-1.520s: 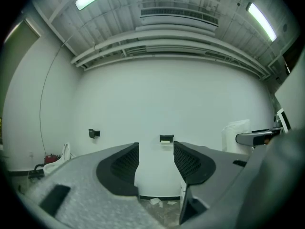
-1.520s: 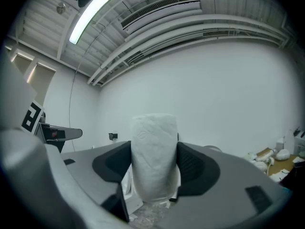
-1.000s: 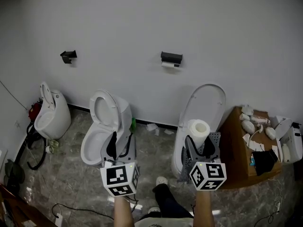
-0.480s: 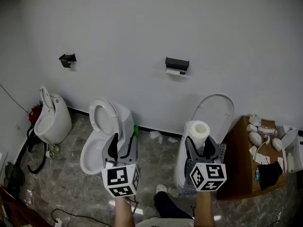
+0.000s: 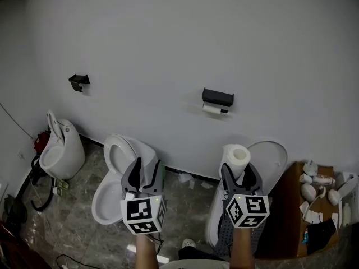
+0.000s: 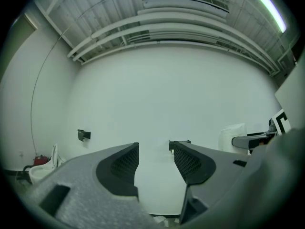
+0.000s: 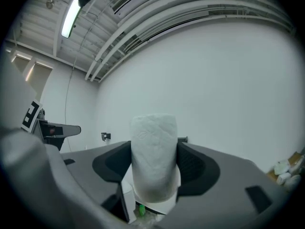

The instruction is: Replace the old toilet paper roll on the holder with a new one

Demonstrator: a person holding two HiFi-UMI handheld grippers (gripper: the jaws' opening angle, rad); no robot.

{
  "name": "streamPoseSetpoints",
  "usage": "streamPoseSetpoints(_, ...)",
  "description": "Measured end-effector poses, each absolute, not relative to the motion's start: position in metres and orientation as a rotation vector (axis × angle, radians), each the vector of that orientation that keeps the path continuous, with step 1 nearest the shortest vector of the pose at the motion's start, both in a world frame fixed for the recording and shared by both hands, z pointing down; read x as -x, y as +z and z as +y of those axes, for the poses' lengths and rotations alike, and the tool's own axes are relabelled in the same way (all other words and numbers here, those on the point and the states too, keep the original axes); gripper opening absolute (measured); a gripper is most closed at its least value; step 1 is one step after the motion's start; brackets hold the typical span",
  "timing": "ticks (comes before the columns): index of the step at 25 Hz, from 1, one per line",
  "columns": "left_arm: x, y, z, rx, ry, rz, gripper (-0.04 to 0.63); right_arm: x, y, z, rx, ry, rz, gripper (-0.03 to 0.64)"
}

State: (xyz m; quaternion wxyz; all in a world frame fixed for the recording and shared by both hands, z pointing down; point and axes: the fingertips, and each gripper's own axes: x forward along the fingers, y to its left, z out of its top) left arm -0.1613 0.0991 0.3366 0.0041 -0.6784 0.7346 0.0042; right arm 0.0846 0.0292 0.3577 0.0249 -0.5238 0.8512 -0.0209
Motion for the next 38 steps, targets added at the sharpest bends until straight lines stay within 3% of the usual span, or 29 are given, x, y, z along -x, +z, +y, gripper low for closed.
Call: streamPoseSetpoints(38, 0.162, 0.349, -0.265, 2.429, -0.073, 1.973, 0.212, -0.097, 0.367, -0.261, 2.007, -0.067, 2.373, 0.279)
